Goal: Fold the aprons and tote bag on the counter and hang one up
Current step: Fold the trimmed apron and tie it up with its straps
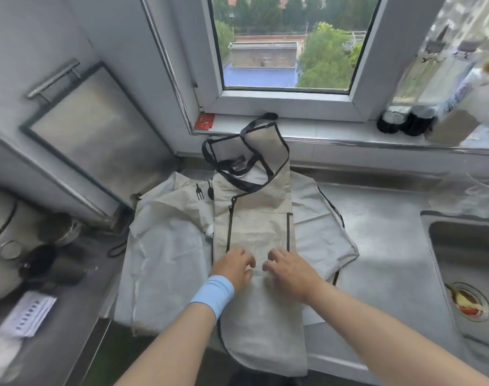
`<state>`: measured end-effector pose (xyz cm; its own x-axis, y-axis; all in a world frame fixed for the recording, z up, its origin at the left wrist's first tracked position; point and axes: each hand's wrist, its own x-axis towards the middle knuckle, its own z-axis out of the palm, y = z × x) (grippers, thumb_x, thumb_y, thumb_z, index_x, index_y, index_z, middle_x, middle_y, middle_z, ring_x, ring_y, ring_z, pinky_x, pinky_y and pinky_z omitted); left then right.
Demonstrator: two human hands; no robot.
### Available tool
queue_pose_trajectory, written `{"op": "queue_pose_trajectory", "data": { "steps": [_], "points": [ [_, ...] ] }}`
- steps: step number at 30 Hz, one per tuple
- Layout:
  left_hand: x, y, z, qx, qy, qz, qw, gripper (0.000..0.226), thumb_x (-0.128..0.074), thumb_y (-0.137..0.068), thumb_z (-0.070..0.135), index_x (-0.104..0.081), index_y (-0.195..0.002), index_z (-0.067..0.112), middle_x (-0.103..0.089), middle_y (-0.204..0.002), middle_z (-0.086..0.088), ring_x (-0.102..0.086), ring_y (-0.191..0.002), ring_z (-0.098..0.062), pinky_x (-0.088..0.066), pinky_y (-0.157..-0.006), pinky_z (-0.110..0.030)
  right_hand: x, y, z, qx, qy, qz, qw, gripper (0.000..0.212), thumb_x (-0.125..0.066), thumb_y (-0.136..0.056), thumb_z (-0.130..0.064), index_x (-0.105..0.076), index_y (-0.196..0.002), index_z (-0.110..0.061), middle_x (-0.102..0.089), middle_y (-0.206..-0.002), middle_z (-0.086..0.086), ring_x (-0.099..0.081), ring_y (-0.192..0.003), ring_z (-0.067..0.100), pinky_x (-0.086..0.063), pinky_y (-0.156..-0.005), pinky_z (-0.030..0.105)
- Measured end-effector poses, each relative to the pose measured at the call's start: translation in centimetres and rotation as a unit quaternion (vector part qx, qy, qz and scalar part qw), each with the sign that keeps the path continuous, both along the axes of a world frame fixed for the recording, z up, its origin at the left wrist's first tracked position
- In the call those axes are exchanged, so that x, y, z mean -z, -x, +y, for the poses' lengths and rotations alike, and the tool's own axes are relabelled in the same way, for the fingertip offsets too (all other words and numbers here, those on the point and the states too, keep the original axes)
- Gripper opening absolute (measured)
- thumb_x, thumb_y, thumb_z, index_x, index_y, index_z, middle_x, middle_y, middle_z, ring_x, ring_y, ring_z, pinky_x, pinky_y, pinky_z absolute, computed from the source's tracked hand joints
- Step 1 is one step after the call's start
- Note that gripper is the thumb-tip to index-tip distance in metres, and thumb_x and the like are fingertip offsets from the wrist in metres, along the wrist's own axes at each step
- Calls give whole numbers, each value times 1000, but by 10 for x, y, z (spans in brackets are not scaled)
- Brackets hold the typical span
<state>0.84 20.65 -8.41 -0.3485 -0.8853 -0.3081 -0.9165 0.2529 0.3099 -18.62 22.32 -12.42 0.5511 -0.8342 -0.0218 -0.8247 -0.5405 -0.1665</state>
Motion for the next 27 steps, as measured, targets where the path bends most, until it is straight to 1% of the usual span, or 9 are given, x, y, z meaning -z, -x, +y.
{"op": "queue_pose_trajectory", "data": {
  "steps": [4,9,13,17,19,21,23,25,27],
  "points": [
    [11,2,53,24,-52,-39,998,24,-52,-90,37,-57,-113,32,-49,-122,5,-51,-117,-21,-45,-92,-34,3,3,52,-44,-69,-24,996,26,-65,-74,-35,-57,-97,-25,-51,-94,1,-56,-80,25,-48,-66,35],
    [21,1,95,45,-61,-60,995,54,-60,-82,41,-45,-132,28,-32,-143,4,-31,-134,-21,-35,-106,-35,-11,8,106,-89,-113,125,982,98,-61,-57,-74,-32,-137,-27,-32,-146,9,-35,-129,32,-31,-105,49],
    [19,1,112,61,-49,-92,993,70,-58,-86,44,-28,-147,26,-15,-158,2,-14,-145,-22,-14,-118,-33,4,8,129,-110,-90,232,962,130,-79,-63,-54,14,-152,-34,21,-160,19,15,-148,36,2,-113,66],
    [17,-3,131,65,-21,-74,995,64,-57,-89,42,-30,-145,29,-19,-156,3,-18,-143,-21,-17,-117,-33,6,7,147,-110,-44,246,962,119,-75,-75,-24,16,-152,-31,20,-159,22,9,-148,38,-12,-114,59],
    [18,-8,145,60,-25,-50,997,61,-57,-89,42,-32,-144,32,-21,-155,5,-20,-141,-19,-21,-115,-32,8,6,157,-106,-54,235,965,98,-75,-74,-22,-12,-150,-21,-8,-160,20,-14,-145,38,-36,-105,52],
    [20,-12,159,59,-33,-34,997,64,-58,-86,44,-33,-144,33,-22,-154,6,-21,-141,-17,-22,-115,-32,12,6,167,-59,-68,181,979,71,-79,-69,-18,-42,-130,-13,-40,-147,13,-41,-132,33,-54,-76,40],
    [18,-15,173,59,-42,-18,997,72,-61,-82,52,-31,-145,34,-22,-154,6,-21,-140,-18,-21,-115,-33,13,5,175,-7,-69,120,990,44,-75,-74,-16,-53,-112,-12,-57,-129,6,-57,-116,28,-53,-59,35],
    [14,-19,182,59,-49,-10,997,85,-64,-75,60,-25,-147,35,-21,-155,7,-20,-141,-19,-19,-116,-35,-3,-2,178,71,-76,60,993,17,-60,-89,-21,-56,-106,-16,-64,-109,3,-64,-97,28,-49,-62,38],
    [8,-25,187,57,-39,-17,997,92,-67,-71,58,-22,-148,35,-25,-153,7,-24,-140,-20,-20,-116,-36,-26,-13,178,129,-83,-23,988,14,-52,-96,-28,-58,-104,-18,-66,-96,4,-63,-86,31,-43,-65,38]
  ]
}}
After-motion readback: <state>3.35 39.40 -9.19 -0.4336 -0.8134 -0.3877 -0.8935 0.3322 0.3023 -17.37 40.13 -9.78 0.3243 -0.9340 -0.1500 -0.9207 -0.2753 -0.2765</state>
